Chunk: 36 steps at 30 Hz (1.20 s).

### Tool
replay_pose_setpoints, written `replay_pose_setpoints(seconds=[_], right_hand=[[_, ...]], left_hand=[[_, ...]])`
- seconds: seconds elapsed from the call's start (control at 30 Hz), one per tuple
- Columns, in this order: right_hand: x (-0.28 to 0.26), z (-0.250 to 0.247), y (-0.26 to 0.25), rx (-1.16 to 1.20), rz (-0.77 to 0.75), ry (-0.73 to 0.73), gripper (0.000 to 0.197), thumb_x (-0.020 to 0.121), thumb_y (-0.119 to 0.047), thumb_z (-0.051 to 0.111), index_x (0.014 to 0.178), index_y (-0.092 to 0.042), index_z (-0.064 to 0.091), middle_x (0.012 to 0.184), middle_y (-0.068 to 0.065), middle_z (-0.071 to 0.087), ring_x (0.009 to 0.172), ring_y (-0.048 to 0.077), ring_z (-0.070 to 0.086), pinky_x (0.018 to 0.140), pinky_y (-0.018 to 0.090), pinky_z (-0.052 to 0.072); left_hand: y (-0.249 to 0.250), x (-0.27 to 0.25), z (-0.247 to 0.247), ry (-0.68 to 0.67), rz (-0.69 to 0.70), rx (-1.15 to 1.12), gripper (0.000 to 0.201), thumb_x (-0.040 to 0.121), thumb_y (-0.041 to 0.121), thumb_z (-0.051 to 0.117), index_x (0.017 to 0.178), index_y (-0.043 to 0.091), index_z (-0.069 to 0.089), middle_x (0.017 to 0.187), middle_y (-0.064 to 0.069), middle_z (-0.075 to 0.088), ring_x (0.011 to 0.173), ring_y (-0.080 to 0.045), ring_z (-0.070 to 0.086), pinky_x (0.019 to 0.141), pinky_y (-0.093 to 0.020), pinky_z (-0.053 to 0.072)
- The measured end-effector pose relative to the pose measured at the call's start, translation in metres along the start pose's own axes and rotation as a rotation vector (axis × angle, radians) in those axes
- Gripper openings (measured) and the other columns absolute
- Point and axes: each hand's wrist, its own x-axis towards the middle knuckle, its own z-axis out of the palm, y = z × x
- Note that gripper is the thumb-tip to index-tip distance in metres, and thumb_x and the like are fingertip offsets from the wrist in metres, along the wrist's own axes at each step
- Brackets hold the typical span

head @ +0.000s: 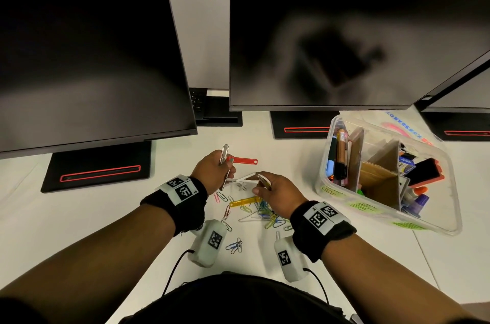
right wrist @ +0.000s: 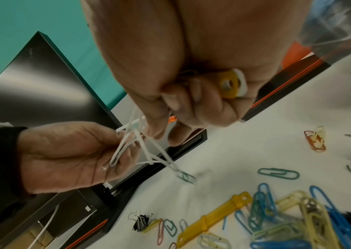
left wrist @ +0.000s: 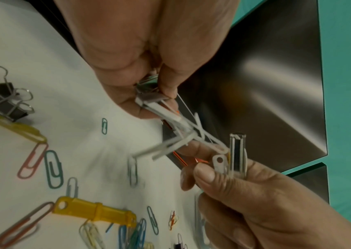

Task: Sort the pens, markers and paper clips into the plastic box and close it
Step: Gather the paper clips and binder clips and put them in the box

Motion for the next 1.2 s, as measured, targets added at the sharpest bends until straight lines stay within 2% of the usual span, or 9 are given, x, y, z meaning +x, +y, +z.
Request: replay_pose_setpoints(seconds=[0.1,0.17,0.3,0.37,0.47,0.57,0.8,1.03,1.2], right_hand=[[0.003,0.001,0.0,0.05,0.002,-0.018,0.028,0.093,-0.012,0.053,0.114,-0.029,0.06,0.078,0.011,0.058,0.067,0.019,0.048,0.065,0.02,0.039],[0.004,0.004,-0.001,0.088,0.012,-0.025,0.03,0.093,-0.01,0.052,0.11,-0.033,0.061,0.073,0.006,0.054,0.065,0.014,0.043,0.063,0.02,0.038],[0.005,0.007,-0.005,0.18,-0.003,-0.059,0.016,0.091,-0.013,0.058,0.102,-0.023,0.066,0.094,0.01,0.069,0.083,0.02,0.059,0.085,0.03,0.047],[0.005,0.006,-0.003,0.19,0.012,-0.052,0.009,0.091,-0.016,0.059,0.091,-0.012,0.067,0.077,0.002,0.067,0.071,0.012,0.059,0.075,0.023,0.046],[0.003,0.003,-0.002,0.241,0.069,-0.004,0.029,0.093,-0.014,0.055,0.065,-0.017,0.058,0.043,-0.011,0.055,0.039,-0.001,0.047,0.047,0.008,0.035],[0.0,0.003,-0.002,0.33,0.116,0.017,0.031,0.094,-0.015,0.054,0.063,-0.016,0.057,0.051,-0.005,0.053,0.034,0.001,0.039,0.038,0.01,0.032],[-0.006,0.007,-0.007,0.662,0.23,0.088,0.03,0.091,-0.006,0.05,0.063,-0.008,0.059,0.05,0.006,0.048,0.03,0.009,0.029,0.038,0.014,0.021],[-0.008,0.017,-0.007,0.805,0.256,0.165,0.027,0.09,-0.002,0.046,0.063,-0.003,0.05,0.056,0.013,0.047,0.033,0.011,0.028,0.038,0.016,0.021],[-0.006,0.012,-0.002,0.615,0.23,0.192,0.031,0.089,-0.007,0.05,0.059,-0.004,0.052,0.052,0.01,0.044,0.033,0.01,0.031,0.039,0.018,0.025]], left_hand=[[0.003,-0.001,0.001,-0.035,0.009,-0.008,0.014,0.098,0.022,0.043,0.105,0.012,0.05,0.083,0.0,0.06,0.082,-0.019,0.058,0.086,-0.039,0.051],[0.003,-0.002,0.003,-0.057,0.003,-0.027,0.013,0.098,0.022,0.043,0.105,0.013,0.05,0.082,0.001,0.06,0.08,-0.018,0.058,0.083,-0.039,0.05],[0.005,-0.004,0.005,-0.093,-0.006,-0.109,0.011,0.098,0.014,0.042,0.103,0.009,0.05,0.082,-0.003,0.059,0.071,-0.015,0.055,0.068,-0.029,0.046],[0.005,-0.004,0.005,-0.097,-0.011,-0.127,0.011,0.098,0.014,0.042,0.104,0.009,0.05,0.081,-0.002,0.058,0.072,-0.015,0.054,0.065,-0.026,0.045],[0.004,-0.004,0.004,-0.095,-0.022,-0.149,0.014,0.098,0.016,0.043,0.107,0.008,0.05,0.082,-0.001,0.057,0.074,-0.014,0.055,0.068,-0.026,0.046],[0.003,-0.004,0.005,-0.102,-0.028,-0.159,0.014,0.098,0.016,0.044,0.107,0.008,0.051,0.08,-0.001,0.057,0.073,-0.014,0.054,0.071,-0.027,0.046],[0.002,-0.006,0.005,-0.141,-0.034,-0.132,0.013,0.098,0.017,0.044,0.106,0.009,0.051,0.082,0.0,0.058,0.075,-0.016,0.054,0.074,-0.032,0.043],[0.003,-0.007,0.008,-0.148,-0.013,-0.074,0.008,0.098,0.015,0.043,0.1,0.015,0.051,0.082,0.002,0.059,0.083,-0.022,0.054,0.083,-0.039,0.045],[0.005,-0.007,0.011,-0.121,-0.013,-0.06,0.011,0.098,0.015,0.042,0.105,0.012,0.05,0.085,0.0,0.06,0.086,-0.022,0.056,0.089,-0.042,0.048]])
